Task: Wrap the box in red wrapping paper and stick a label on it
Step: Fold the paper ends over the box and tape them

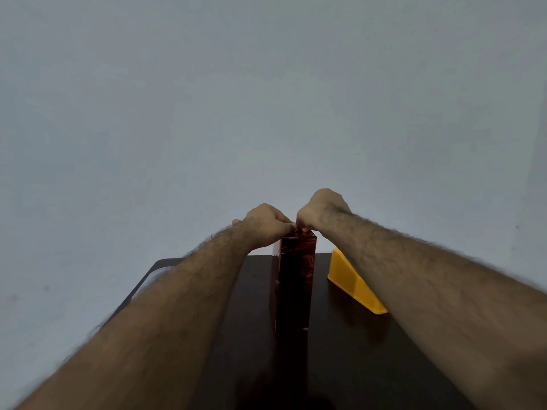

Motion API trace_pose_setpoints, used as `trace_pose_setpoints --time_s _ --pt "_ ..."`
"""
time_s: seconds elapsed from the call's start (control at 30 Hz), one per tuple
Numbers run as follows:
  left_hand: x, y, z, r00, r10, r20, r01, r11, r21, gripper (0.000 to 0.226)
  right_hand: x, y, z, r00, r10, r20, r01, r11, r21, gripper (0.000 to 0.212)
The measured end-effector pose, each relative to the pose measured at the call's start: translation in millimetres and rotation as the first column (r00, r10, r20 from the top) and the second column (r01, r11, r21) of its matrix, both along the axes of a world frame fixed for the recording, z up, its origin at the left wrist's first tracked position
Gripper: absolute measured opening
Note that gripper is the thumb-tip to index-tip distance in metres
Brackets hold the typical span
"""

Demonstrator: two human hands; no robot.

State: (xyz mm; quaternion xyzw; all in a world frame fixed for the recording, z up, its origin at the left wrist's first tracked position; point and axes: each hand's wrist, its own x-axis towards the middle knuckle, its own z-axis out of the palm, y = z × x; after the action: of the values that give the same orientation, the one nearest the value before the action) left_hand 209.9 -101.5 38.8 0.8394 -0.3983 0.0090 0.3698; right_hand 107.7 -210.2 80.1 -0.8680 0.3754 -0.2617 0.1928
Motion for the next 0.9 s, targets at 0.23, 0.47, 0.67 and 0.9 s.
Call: trace_pose_setpoints --time_s 0.23,0.47,0.67,0.9 --pt "8.7 1.8 -0.5 1.0 0.019 0.003 -0.019 0.999 0.04 0.039 -8.3 -10.3 8.1 0.968 -0.112 -0.226 0.086 0.989 -0.123 0.075" --pt "0.4 0.2 -1.1 1.0 0.009 -0.016 -0.009 1.0 0.0 0.012 -14.7 -39.9 -23.4 0.996 -0.021 -0.086 0.038 0.978 0.207 0.024" --pt "-3.0 0.8 0.9 0.999 -0.005 -0.034 0.005 1.0 -0.005 0.012 -9.2 -40.8 -39.6 0.93 0.189 0.316 -0.32 0.838 0.442 0.039" --pt "-3.8 -1.5 3.3 1.0 -0.009 -0.016 0.009 1.0 -0.003 0.017 -4.9 -39.9 -45.7 0.929 0.212 0.302 -0.347 0.78 0.52 0.048"
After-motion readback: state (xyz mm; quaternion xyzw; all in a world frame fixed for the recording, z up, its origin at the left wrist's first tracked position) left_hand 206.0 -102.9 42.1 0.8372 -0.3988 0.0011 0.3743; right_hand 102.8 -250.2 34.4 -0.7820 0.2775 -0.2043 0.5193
